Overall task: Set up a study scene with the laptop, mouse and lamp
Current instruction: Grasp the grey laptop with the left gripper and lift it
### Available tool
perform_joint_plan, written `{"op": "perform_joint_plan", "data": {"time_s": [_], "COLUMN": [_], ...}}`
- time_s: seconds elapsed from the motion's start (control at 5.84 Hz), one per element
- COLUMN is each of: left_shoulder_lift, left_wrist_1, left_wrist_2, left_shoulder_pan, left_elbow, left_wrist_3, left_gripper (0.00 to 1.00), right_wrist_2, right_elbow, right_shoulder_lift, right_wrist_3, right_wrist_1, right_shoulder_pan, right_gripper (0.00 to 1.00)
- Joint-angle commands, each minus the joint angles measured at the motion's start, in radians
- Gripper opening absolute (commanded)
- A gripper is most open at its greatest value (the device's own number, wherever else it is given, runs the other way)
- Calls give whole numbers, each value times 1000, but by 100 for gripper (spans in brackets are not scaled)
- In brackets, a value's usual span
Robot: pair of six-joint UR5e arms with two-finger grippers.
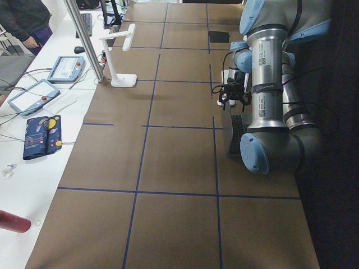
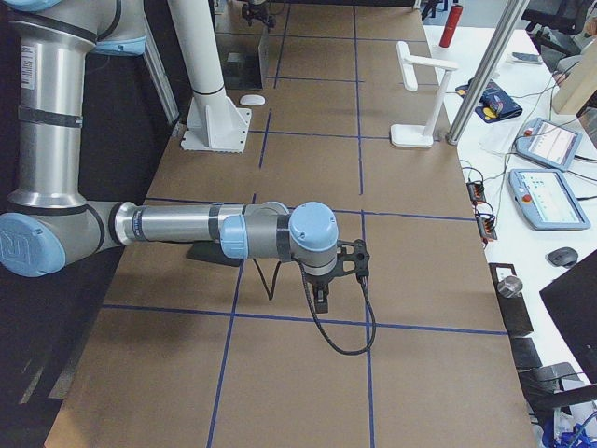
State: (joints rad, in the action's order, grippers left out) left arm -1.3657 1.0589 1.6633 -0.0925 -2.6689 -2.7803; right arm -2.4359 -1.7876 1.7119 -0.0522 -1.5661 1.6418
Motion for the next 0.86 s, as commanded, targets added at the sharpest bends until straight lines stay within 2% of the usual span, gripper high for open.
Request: {"op": "perform_joint_plan", "data": {"time_s": [0.0,0.34,0.51,0.69], "left_shoulder_lift": [-12,-39,-39,-46], "left_wrist_1": [-2,-3,-3,-3], "left_wrist_2": [-2,-4,-5,-5], "left_shoulder_pan": [17,10,-7,-33], "left_elbow": [29,56,55,55], "left_wrist_3": [-22,-22,-22,-22], "left_gripper": [100,98,78,43], "right_wrist_2": [1,1,0,0], "right_elbow": [4,5,4,4], "right_shoulder_lift": [0,0,2,2], "right_wrist_3": [0,-2,-2,-2], "right_wrist_1": [1,0,0,0], "right_shoulder_pan": [1,3,7,10], "right_gripper": [100,100,100,100]}}
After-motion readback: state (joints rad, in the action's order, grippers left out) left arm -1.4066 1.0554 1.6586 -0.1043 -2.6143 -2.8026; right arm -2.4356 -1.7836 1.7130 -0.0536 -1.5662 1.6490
